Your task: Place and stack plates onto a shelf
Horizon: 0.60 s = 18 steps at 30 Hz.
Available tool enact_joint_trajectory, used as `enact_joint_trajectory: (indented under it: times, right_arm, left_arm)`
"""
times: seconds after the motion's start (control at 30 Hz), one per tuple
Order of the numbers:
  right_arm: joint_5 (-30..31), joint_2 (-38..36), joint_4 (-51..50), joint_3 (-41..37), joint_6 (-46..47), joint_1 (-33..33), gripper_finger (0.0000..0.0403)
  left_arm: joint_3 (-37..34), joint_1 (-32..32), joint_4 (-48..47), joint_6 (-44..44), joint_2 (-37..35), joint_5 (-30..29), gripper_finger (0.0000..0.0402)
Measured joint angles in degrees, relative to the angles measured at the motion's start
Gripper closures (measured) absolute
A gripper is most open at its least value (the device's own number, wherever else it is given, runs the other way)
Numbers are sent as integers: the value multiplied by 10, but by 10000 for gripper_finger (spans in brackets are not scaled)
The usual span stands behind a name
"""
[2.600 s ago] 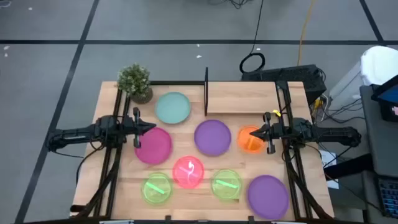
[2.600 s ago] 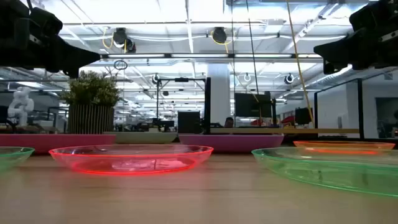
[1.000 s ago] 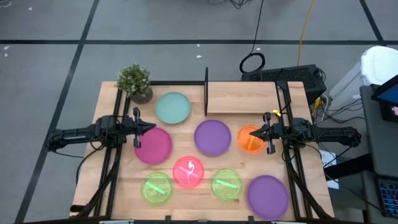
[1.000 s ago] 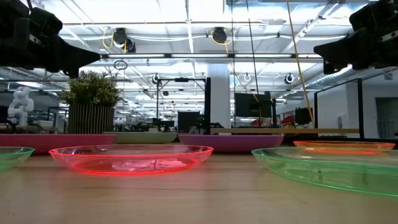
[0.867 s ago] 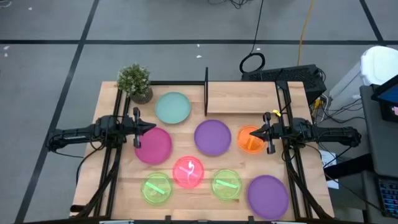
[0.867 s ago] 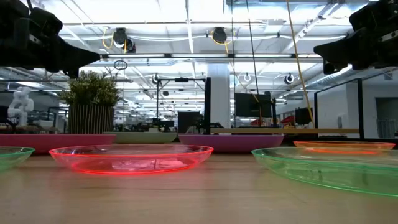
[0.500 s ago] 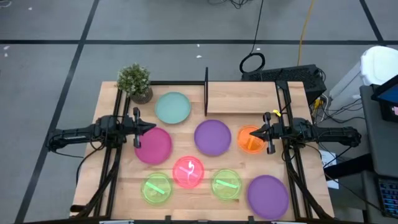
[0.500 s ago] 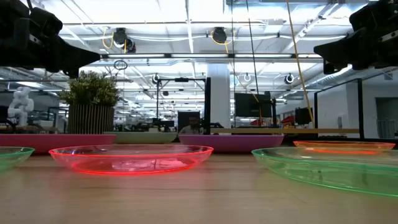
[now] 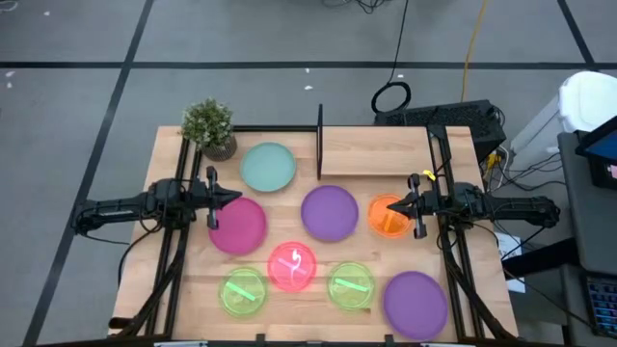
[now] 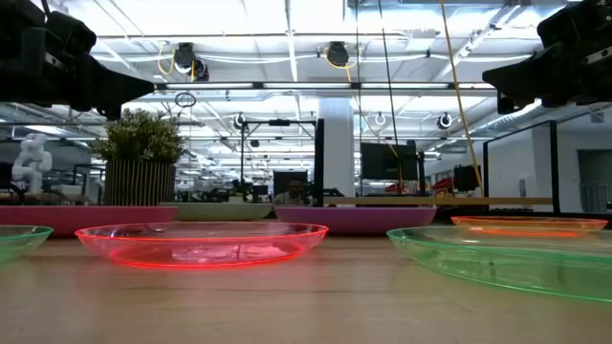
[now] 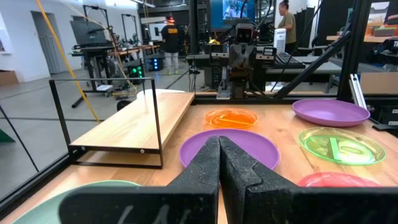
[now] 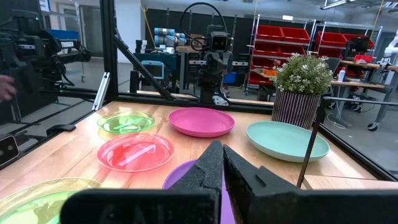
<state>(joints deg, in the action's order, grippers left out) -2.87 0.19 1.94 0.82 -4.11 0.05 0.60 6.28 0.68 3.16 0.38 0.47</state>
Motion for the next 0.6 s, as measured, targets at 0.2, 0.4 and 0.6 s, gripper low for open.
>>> enact_joint_trajectory:
  times: [0.2,0.4,0.6]
  right_arm:
    - [0,0,0,0,0,0,403]
    - [0,0,2,0,0,0,403]
    - [-2,0,12,0,0,0,403]
  left_arm:
    - [0,0,0,0,0,0,400]
    - [0,0,0,0,0,0,400]
    - [0,0,0,0,0,0,400]
